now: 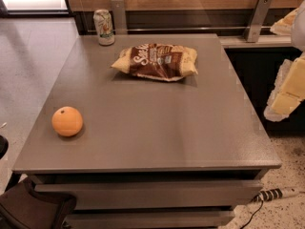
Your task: Pick orange
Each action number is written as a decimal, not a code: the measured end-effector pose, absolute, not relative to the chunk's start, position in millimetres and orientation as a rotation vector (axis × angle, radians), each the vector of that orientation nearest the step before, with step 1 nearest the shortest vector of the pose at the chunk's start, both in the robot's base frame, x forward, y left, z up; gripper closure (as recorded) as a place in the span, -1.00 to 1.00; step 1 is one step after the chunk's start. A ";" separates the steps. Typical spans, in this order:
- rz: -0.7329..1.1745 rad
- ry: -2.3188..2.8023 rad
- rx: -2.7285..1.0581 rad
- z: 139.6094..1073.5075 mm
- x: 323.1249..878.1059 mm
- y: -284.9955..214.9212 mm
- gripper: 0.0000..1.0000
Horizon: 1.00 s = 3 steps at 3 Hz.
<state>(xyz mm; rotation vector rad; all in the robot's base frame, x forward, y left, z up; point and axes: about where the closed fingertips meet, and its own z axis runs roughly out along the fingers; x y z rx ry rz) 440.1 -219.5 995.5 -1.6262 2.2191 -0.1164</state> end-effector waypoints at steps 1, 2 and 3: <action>-0.117 2.219 -1.626 995.5 440.1 -219.5 -1.00; -0.113 2.206 -1.614 996.9 442.6 -217.5 -1.00; -0.100 2.191 -1.599 995.8 444.9 -213.8 -1.00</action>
Offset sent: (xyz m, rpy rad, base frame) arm 0.0073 0.0037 -0.0016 0.0312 -0.0149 -0.0011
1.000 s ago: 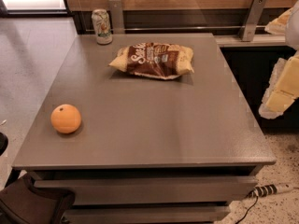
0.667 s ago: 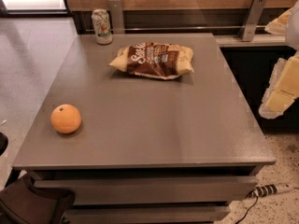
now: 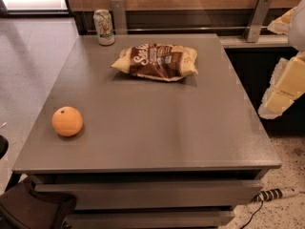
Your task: Pick orange
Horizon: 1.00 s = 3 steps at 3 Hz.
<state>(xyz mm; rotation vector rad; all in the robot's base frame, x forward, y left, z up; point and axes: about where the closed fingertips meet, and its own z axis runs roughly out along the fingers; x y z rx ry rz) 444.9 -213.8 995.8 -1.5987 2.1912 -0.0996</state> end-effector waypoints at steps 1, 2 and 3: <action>0.025 2.092 -1.545 974.3 450.9 -184.2 -1.00; 0.171 1.920 -1.506 948.8 460.2 -146.3 -1.00; 0.271 1.723 -1.436 943.8 476.5 -112.0 -1.00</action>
Offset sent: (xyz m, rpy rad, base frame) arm 0.0357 0.1653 -0.0077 0.8848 -0.3196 0.2580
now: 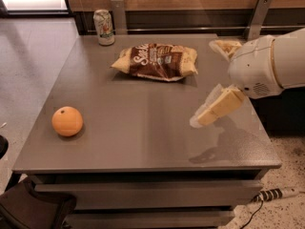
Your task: Pick orange
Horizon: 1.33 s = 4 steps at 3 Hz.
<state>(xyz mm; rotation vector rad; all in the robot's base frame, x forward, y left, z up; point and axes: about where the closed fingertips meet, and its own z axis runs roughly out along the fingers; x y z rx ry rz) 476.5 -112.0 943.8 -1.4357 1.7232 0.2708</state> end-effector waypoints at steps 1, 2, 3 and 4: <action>0.433 1.544 -1.360 955.4 482.9 -73.6 -1.00; 0.539 1.469 -1.311 973.1 478.6 -48.6 -1.00; 0.537 1.472 -1.309 973.4 478.6 -49.6 -1.00; 0.548 1.482 -1.341 968.1 477.1 -38.2 -1.00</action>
Offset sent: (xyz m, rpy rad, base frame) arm 0.0064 0.0375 0.0111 0.1946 -0.0562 0.0850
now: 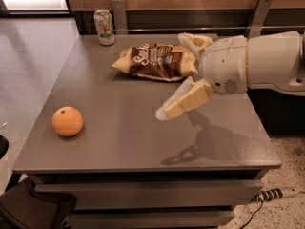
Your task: Pick orange
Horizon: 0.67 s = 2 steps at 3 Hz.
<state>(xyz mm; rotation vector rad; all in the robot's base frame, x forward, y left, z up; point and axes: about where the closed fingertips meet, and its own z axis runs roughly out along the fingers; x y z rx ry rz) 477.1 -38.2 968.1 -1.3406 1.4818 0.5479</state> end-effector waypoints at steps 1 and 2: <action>0.572 1.472 -1.372 951.7 471.7 -12.3 -1.00; 0.597 1.442 -1.372 939.4 467.8 11.6 -1.00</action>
Offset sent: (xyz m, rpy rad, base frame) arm -0.0111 0.0772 -0.0477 0.0585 -0.0042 0.0783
